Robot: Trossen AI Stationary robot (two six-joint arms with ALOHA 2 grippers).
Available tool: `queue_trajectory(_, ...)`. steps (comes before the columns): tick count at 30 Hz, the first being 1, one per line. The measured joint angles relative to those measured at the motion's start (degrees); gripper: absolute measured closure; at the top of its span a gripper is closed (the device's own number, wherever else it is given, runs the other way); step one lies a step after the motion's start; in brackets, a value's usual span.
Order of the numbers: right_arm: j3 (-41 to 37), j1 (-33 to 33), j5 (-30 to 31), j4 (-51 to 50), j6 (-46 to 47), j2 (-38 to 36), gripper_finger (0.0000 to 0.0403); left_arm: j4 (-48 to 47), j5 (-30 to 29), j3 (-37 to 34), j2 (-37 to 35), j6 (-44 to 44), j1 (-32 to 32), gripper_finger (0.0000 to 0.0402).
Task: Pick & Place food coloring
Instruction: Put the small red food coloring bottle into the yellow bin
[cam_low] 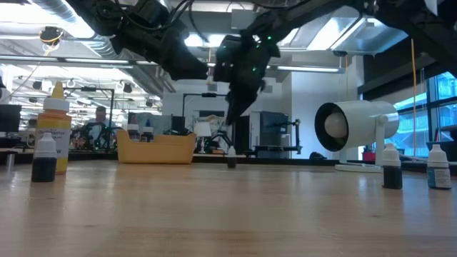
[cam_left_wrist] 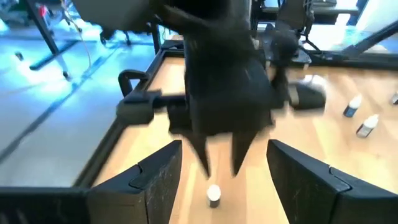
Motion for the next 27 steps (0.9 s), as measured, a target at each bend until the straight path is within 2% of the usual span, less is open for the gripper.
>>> queue_trajectory(3, -2.25, -1.93, -7.01, -0.58, 2.97, -2.35, 0.0271, -0.17, 0.01, 0.0, 0.0, 4.32, 0.0, 0.0171)
queue_trajectory(5, -4.49, -2.79, -9.33, -0.54, 3.1, -4.23, 0.027, -0.2, 0.14, 0.0, 0.0, 5.98, 0.0, 0.0172)
queue_trajectory(8, -8.26, -3.11, -8.04, 1.64, 3.29, -7.61, 0.0269, -0.2, 0.73, 0.0, 0.0, 6.67, -0.11, 0.0175)
queue_trajectory(13, -14.74, -3.01, -2.1, 6.76, 6.23, -16.38, 0.0269, -0.21, 0.87, 0.0, 0.0, 6.67, -0.11, 0.0174)
queue_trajectory(16, -22.93, -3.05, -1.56, 12.92, 9.5, -23.26, 0.0269, -0.22, 0.88, 0.0, 0.0, 6.67, -0.11, 0.0172)
queue_trajectory(18, -29.96, -3.0, 1.37, 19.55, 12.57, -28.98, 0.0269, -0.2, 0.9, 0.0, 0.0, 6.67, -0.11, 0.0171)
queue_trajectory(24, -49.04, -1.11, 19.6, 36.1, 18.25, -47.07, 0.0269, 0.24, 0.9, 0.0, 0.0, 6.67, -0.11, 0.0175)
queue_trajectory(27, -57.06, 0.48, 24.51, 41.33, 19.17, -55.21, 0.0269, 0.24, 0.94, 0.0, 0.0, 6.24, -0.11, 0.0175)
